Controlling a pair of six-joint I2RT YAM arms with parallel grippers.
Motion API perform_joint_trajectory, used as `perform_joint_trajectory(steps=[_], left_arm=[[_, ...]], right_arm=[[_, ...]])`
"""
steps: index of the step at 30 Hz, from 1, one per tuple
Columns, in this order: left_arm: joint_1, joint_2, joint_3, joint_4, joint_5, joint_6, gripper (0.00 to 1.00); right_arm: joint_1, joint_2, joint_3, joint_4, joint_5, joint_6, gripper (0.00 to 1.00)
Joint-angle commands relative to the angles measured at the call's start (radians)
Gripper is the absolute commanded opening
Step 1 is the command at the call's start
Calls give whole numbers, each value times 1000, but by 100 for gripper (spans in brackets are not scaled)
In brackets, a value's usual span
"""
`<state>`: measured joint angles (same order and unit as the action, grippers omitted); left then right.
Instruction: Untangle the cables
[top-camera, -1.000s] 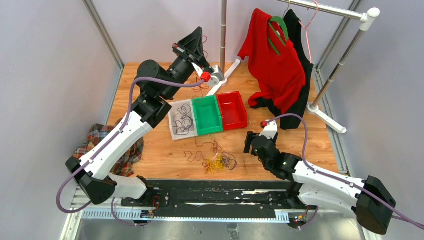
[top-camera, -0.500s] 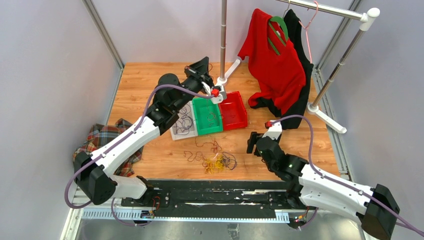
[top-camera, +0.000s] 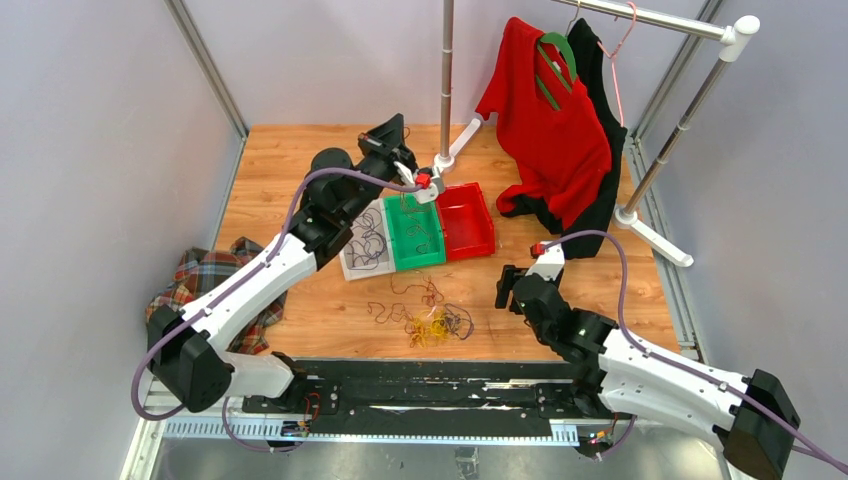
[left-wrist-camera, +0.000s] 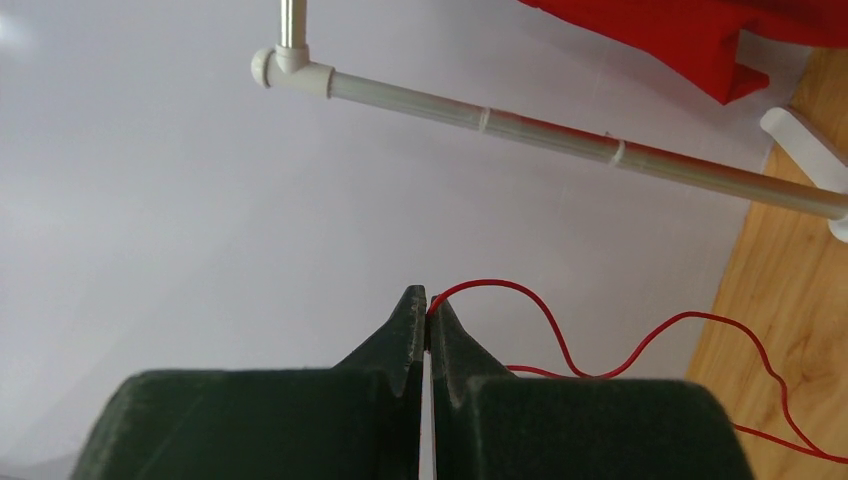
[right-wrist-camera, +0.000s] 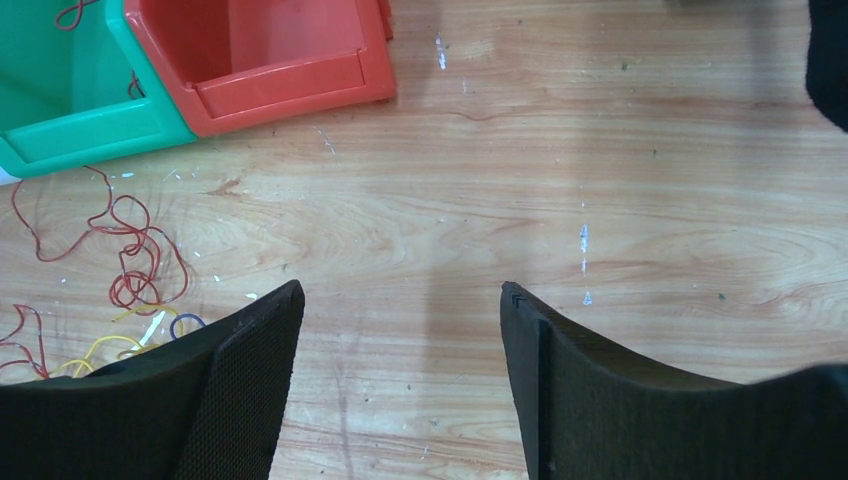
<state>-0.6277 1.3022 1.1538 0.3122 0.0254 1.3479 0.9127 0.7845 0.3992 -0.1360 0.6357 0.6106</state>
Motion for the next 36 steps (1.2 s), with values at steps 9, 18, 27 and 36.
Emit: perform_joint_trajectory(steps=[9, 18, 27, 36], left_arm=[[5, 2, -126, 3, 73, 2, 0], [-50, 56, -104, -43, 161, -214, 0], [-92, 33, -85, -214, 216, -450, 0], [-125, 54, -129, -289, 36, -545, 0]], right_arm=[[-15, 10, -6, -2, 21, 25, 71], [-15, -6, -25, 6, 40, 29, 71], [-23, 12, -49, 62, 49, 30, 71], [-57, 49, -56, 120, 18, 10, 71]])
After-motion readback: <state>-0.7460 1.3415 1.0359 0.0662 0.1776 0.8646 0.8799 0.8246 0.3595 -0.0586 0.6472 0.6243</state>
